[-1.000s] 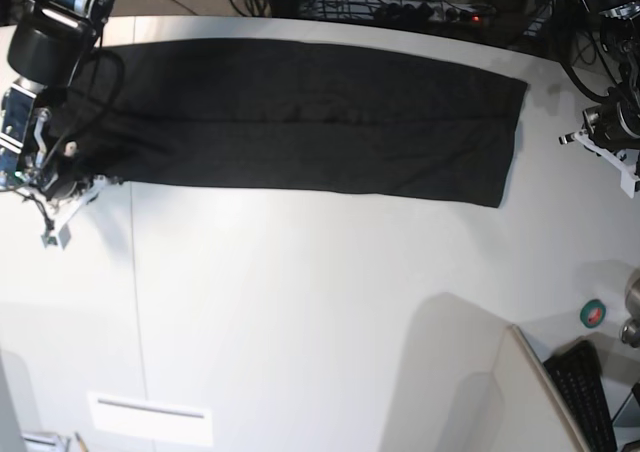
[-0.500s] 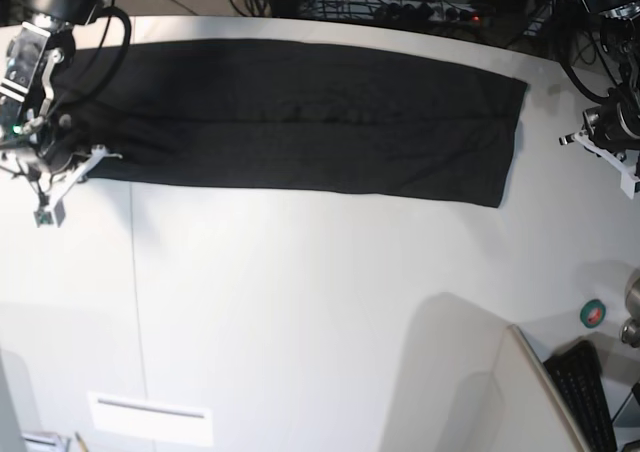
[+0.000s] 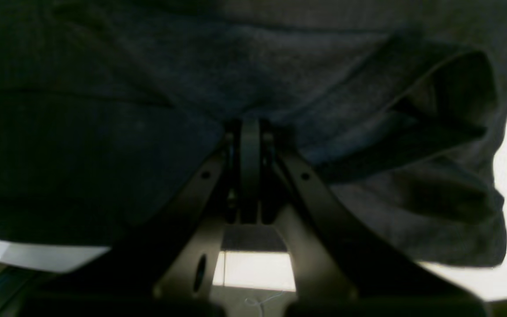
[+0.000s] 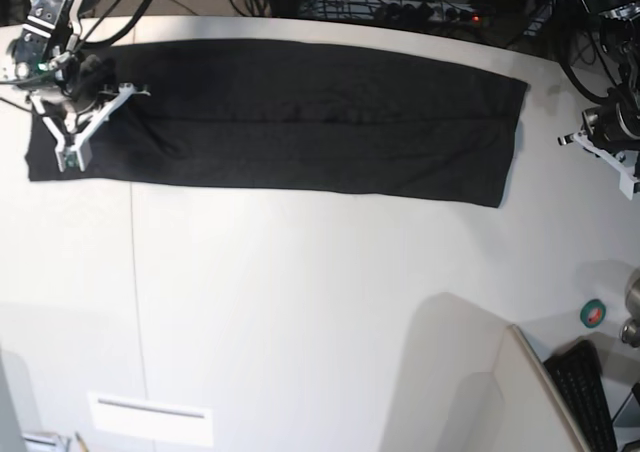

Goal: Layout the t-shirt on the table in an organized manner, then fold the t-shirt properly
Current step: 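Grasp the ends of the folded black strip with both grippers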

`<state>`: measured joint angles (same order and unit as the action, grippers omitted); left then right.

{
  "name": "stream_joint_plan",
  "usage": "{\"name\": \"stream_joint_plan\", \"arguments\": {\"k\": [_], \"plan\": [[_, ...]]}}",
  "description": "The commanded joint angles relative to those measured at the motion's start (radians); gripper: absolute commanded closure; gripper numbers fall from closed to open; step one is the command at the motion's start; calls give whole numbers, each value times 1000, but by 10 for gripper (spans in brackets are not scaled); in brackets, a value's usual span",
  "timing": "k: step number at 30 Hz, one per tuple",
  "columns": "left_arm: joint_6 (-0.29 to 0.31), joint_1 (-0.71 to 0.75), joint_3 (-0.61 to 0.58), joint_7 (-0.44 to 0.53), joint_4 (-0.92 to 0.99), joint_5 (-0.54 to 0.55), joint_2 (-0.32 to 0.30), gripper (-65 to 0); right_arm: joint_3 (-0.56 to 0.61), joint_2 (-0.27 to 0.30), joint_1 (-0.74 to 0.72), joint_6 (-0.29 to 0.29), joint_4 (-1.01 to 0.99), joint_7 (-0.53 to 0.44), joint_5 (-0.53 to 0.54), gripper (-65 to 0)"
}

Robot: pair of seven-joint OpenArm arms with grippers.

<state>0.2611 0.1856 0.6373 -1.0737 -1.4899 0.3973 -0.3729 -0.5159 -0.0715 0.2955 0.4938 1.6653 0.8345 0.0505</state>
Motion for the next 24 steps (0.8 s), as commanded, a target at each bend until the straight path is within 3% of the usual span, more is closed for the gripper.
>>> {"name": "stream_joint_plan", "arguments": {"k": [1,5,8,10,14,17,24], "plan": [[-4,-5,-4,8,-15,-1,-21,0,1,6,-2,-1,19,15,5,0],[-4,-4,-101,8,-25,7,-16,0,-2,5,-3,1,62,70,5,-8],[-4,-8,-138,16,-27,7,25,0,-8,3,1,1,160,75,5,-132],[-4,-15,-153,68,-30,7,53,0,-30,6,0,1,206,68,5,-174],[-3,-10,-251,180,-21,7,82,0,-79,29,-57,1,181,67,5,-153],[-3,-8,-323,252,2,7,93,0,-111,68,-115,1,37,35,5,0],[-4,-62,-396,333,170,1,96,0,-197,88,-193,-5,-285,-194,1,0]]}}
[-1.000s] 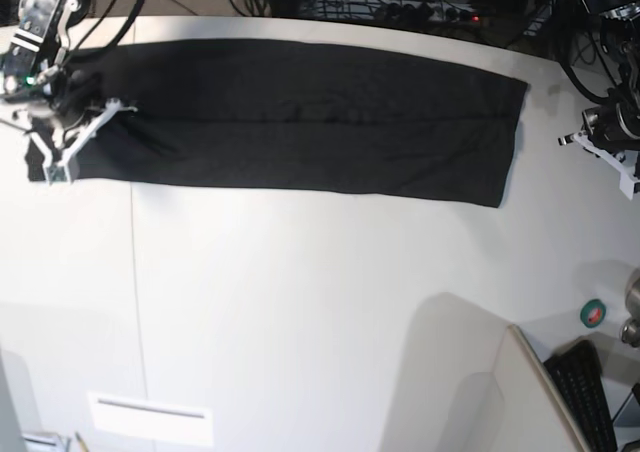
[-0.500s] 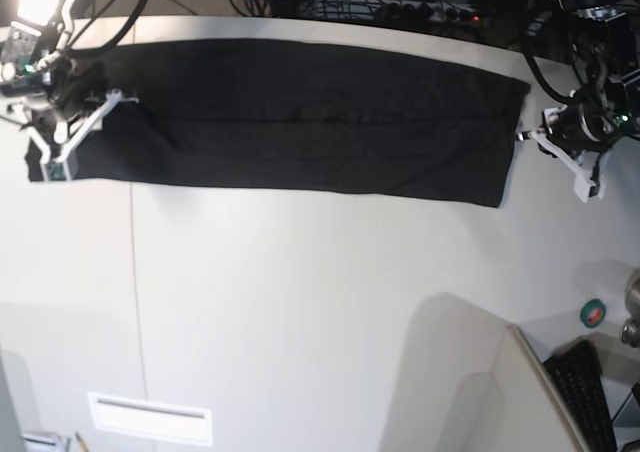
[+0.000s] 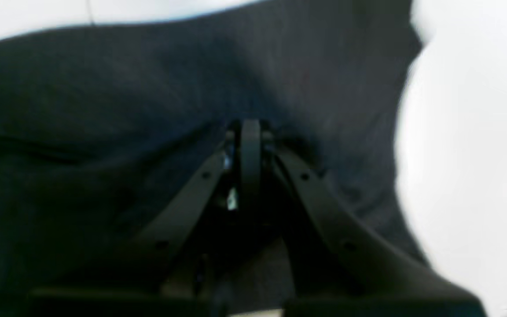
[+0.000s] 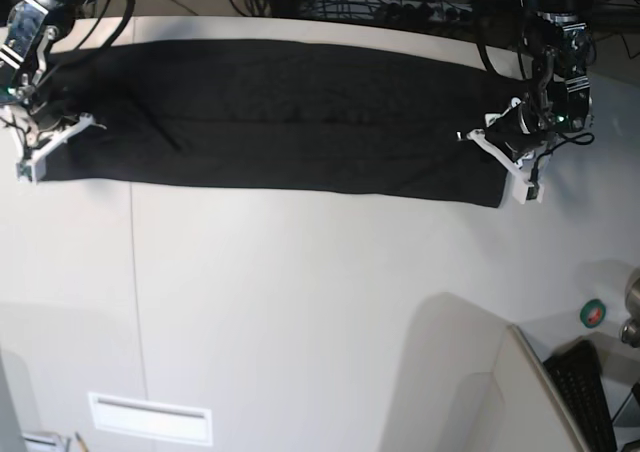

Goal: Layout the t-shirt on the table in an organized manner, then fold the t-shirt properly
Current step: 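Grasp the ends of the folded black strip with both grippers, then pull the strip ends apart with both grippers to straighten it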

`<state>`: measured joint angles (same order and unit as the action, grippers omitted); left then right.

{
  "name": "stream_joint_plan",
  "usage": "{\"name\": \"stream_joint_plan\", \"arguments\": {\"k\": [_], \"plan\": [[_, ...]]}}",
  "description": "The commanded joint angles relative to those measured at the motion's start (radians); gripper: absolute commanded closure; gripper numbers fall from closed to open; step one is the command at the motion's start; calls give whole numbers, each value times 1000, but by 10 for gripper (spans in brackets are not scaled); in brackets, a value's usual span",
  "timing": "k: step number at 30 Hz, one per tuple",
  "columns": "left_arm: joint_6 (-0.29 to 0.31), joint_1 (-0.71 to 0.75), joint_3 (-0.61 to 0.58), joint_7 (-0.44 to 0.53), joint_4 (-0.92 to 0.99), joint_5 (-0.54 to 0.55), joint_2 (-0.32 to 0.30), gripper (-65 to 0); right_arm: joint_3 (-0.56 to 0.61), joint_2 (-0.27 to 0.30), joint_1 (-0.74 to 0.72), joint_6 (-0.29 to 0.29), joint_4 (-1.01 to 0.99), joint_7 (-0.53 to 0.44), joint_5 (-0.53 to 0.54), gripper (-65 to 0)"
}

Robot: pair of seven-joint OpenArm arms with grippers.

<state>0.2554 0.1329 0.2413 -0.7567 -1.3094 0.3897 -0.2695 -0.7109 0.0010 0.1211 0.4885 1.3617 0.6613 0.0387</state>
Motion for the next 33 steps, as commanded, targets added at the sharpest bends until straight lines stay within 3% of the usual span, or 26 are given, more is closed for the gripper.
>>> {"name": "stream_joint_plan", "arguments": {"k": [1,5,7,11,17,21,25,29,30,33], "plan": [[2,-20,-9,19,18,7,-7,0,-2,34,-28,-1,-20,-31,13,0],[2,-69,-53,36,113,7,-11,0,-3,92,-80,-4,-187,-79,13,0],[0,-95,-69,39,136,7,-11,0,-3,109,-91,-43,-233,-130,13,0],[-1,-135,-101,38,136,7,-11,0,-3,109,-97,-149,-245,-203,13,0],[-1,-167,-92,35,106,12,-9,0,-3,106,-108,-162,-221,-220,16,0],[-1,-160,-75,-17,0,15,-17,0,-3,75,-91,-156,-109,-220,17,0],[3,-125,65,-129,-178,18,-6,0,3,27,-50,-156,66,-217,17,0],[3,-82,132,-139,-296,18,3,0,6,-14,-14,-156,206,-216,17,0],[3,-80,140,-137,-293,18,3,-7,6,-22,-8,-156,230,-216,17,0],[52,-75,168,-136,-249,18,3,-173,6,-26,-2,-156,276,-216,17,0]]}}
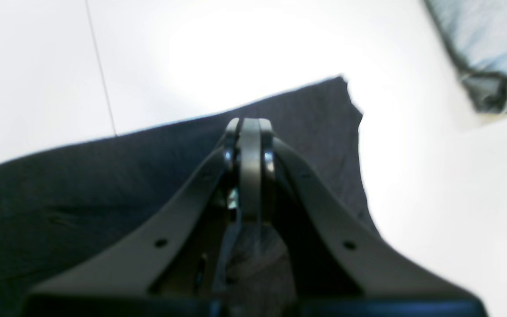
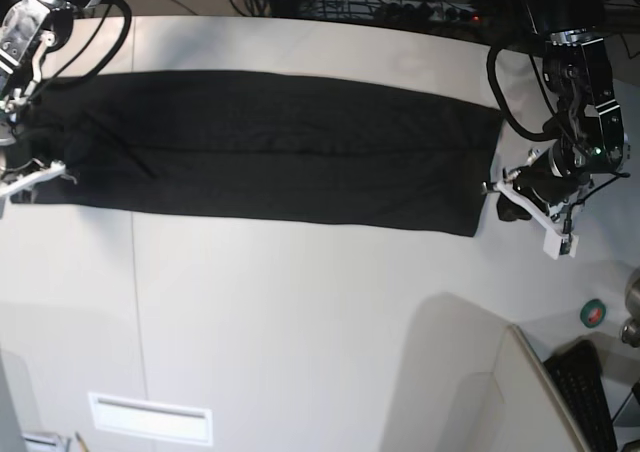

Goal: Layout the t-shirt on the table in an organized manner, then fold the t-shirt properly
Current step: 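Pull the strip ends apart with both grippers to straighten it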

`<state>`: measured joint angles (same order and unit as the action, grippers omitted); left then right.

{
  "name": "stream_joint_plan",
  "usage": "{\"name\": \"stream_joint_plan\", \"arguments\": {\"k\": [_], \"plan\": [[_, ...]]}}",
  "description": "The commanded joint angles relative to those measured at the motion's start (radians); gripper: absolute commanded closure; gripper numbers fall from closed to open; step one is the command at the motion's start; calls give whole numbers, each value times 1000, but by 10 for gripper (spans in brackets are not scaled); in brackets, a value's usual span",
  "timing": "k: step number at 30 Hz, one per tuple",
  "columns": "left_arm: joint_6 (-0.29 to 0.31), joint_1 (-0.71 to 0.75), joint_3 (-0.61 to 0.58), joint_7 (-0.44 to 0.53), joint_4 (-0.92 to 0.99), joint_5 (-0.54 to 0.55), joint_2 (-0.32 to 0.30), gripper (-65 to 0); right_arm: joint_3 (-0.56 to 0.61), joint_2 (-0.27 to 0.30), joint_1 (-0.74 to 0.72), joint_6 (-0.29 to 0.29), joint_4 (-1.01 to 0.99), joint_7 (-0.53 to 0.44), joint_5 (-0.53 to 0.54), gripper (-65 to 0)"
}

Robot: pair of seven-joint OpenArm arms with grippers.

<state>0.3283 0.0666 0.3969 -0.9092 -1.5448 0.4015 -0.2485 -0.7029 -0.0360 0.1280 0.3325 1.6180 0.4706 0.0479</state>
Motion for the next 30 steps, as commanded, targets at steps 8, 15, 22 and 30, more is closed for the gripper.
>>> {"name": "stream_joint_plan", "arguments": {"k": [8,15,22,30], "plan": [[331,-15,164,17,217,6,-16,-642,-8,11,0,89,23,-23,8,0],[370,-17,162,17,269,3,-8,-607,-2,9,0,96,23,-23,8,0],[370,-37,67,19,269,3,-7,-607,-2,8,12,96,23,-23,8,0],[368,-70,61,19,343,-3,7,-589,-4,8,14,96,21,-23,8,0]]}}
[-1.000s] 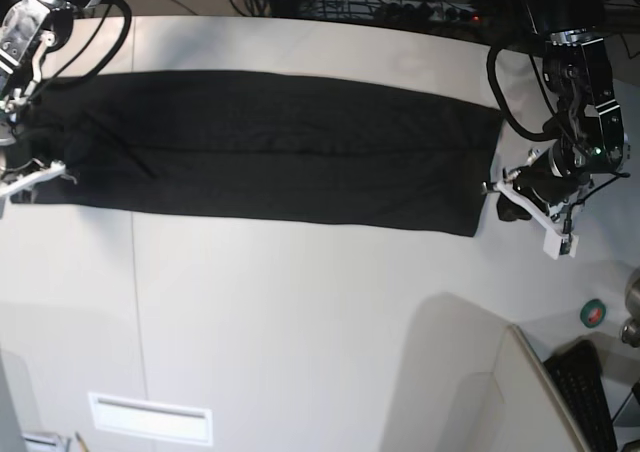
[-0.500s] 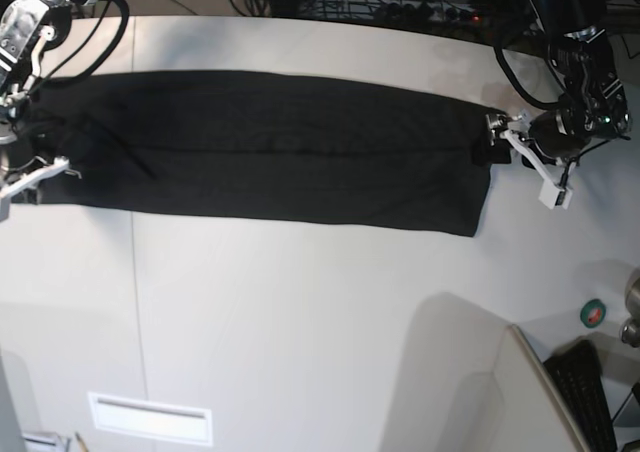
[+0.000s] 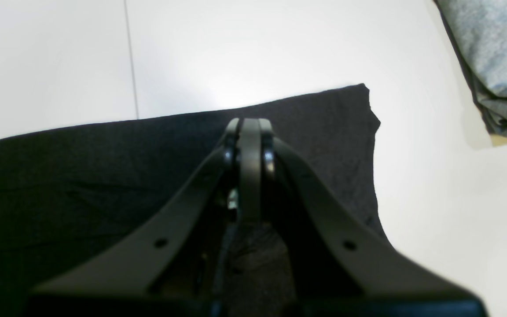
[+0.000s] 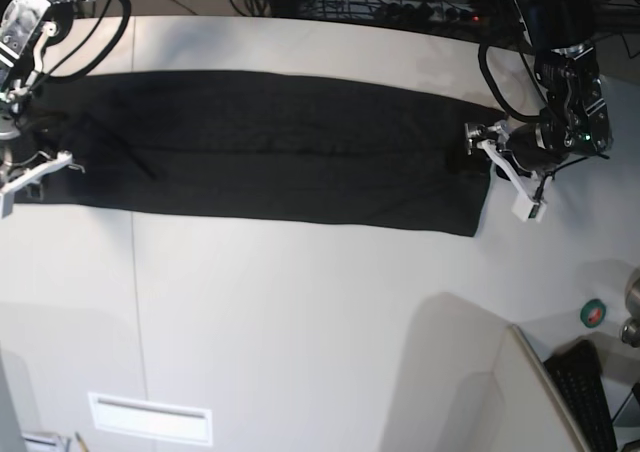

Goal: Layout the t-shirt on the table in an organized manner, then fold the t-shirt properly
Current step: 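Pull the strip ends apart with both grippers to straighten it, then fold the strip end held by the left gripper toward the right gripper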

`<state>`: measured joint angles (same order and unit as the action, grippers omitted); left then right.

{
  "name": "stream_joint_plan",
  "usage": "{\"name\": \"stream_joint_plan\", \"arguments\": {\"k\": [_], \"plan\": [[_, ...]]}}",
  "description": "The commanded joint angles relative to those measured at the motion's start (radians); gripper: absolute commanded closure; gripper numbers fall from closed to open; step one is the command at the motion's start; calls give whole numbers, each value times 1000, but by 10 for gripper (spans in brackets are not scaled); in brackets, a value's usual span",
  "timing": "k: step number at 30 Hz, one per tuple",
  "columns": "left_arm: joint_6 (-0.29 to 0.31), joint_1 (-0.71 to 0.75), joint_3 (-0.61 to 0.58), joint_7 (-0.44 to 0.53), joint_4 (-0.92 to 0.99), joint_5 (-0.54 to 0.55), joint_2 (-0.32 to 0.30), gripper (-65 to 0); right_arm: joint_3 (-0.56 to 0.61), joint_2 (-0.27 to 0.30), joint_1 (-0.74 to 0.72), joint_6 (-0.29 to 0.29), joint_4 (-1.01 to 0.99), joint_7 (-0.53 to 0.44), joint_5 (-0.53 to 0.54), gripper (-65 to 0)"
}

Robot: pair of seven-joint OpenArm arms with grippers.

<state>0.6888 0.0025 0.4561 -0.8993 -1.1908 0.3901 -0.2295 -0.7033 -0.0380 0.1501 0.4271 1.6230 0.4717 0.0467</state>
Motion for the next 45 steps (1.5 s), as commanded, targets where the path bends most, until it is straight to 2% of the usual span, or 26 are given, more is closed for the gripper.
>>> {"name": "stream_joint_plan", "arguments": {"k": [1,5,8,10,13,18,22,25,28,31,33,35,39,45], "plan": [[7,-17,0,9,4,8,-12,-581,-5,10,-8,2,16,-24,9,0],[7,-37,-1,9,79,7,-11,-532,-3,10,-8,2,16,-24,9,0],[7,-37,-1,9,98,7,-14,-415,-3,10,-8,2,16,-24,9,0],[7,-37,-1,9,98,7,-15,-263,-3,10,-8,2,16,-24,9,0],[7,-37,-1,10,110,7,-37,-2,-2,10,-8,2,16,-24,9,0],[7,-48,0,161,211,7,-83,0,-2,10,-8,2,16,-24,9,0],[7,-51,11,242,260,11,-132,0,-8,10,-8,2,16,-24,9,0],[7,-48,11,260,242,8,-164,0,-3,10,4,2,21,-24,9,0],[2,-9,11,257,141,7,-170,0,-2,11,10,2,26,-24,9,0],[-93,75,-1,256,-39,7,-160,0,-2,11,10,2,24,-24,9,0],[-166,135,-1,254,-169,7,-123,0,-2,11,10,2,24,-24,9,0],[-211,185,-6,242,-288,7,-87,0,-2,11,10,2,24,-24,9,0],[-257,239,-93,134,-470,7,-58,0,-2,11,10,2,24,-24,9,0],[-261,256,-280,76,-594,7,-12,0,-2,11,9,2,21,-24,9,0]]}}
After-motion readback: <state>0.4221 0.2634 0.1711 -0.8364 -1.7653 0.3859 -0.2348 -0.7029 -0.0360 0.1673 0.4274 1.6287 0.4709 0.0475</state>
